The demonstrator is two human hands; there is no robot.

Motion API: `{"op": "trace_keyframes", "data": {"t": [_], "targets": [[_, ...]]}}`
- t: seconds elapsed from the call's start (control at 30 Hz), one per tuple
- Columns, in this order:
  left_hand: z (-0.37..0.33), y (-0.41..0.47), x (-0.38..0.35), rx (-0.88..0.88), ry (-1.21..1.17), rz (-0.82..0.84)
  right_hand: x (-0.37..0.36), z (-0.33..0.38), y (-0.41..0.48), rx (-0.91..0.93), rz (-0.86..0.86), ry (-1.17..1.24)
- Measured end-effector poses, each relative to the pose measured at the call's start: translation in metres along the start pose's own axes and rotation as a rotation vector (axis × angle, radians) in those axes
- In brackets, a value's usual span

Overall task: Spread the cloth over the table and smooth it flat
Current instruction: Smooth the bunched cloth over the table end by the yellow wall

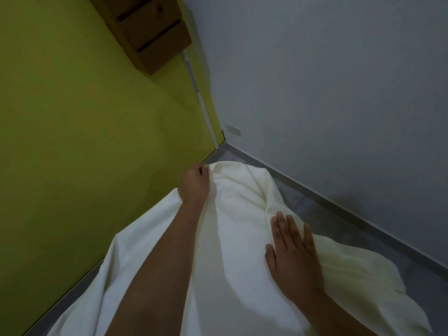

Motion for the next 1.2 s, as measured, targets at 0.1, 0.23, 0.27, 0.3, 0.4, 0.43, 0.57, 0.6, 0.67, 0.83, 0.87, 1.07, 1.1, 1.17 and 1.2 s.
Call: {"op": "trace_keyframes", "data": {"t": [0.1,0.23,0.27,0.3,0.4,0.43,0.57,0.6,0.67,0.83,0.87,1.07,1.1,1.17,1.2], "targets": [[0.011,-0.020,0.000,0.017,-0.047,-0.052,-0.001,0.000,0.001,0.003,0.005,0.010],[0.028,-0.021,-0.008,0.129,-0.009,0.039,0.001,0.000,-0.001,0.002,0.002,0.012],[0.028,-0.018,-0.011,0.150,0.009,0.077,0.002,0.000,-0.001,0.002,-0.002,0.012],[0.025,-0.016,-0.013,0.156,0.034,0.100,0.003,0.000,-0.001,0.000,-0.002,0.012],[0.014,-0.013,-0.017,0.118,0.141,0.102,0.005,0.001,-0.001,-0.012,0.005,0.027],[0.010,-0.014,-0.017,0.090,0.175,0.102,0.006,0.001,-0.001,-0.014,0.000,0.029],[-0.010,0.006,-0.002,-0.045,0.308,0.071,0.009,0.000,-0.002,-0.010,-0.005,0.014],[-0.016,0.017,0.009,-0.069,0.317,0.024,0.008,0.000,-0.002,-0.009,-0.002,0.011],[-0.025,0.039,0.034,-0.089,0.252,-0.102,0.005,0.000,0.000,-0.007,0.000,0.010],[-0.004,0.036,0.015,-0.006,0.047,0.033,0.001,-0.002,0.000,-0.002,-0.003,0.025],[0.006,0.025,0.003,0.002,0.110,0.088,0.000,-0.001,0.000,-0.002,0.005,0.030],[0.014,-0.047,-0.040,-0.116,0.236,0.133,0.000,-0.003,0.001,-0.011,0.023,0.032],[0.011,-0.060,-0.051,-0.126,0.221,0.189,0.001,-0.002,0.001,-0.006,0.023,0.028],[0.009,-0.078,-0.060,-0.129,0.181,0.224,0.003,-0.001,0.000,-0.007,0.027,0.036],[0.006,-0.085,-0.060,-0.145,0.165,0.212,0.004,-0.001,0.000,-0.010,0.030,0.040]]}}
Point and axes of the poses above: each hand's wrist, its own y-axis towards the middle knuckle, its own x-axis out of the back of the hand, z = x × y, the point moved 9 cm from there along y, towards the middle knuckle, and after that the axes turned 3 degrees about -x, right-handed, at the moved point
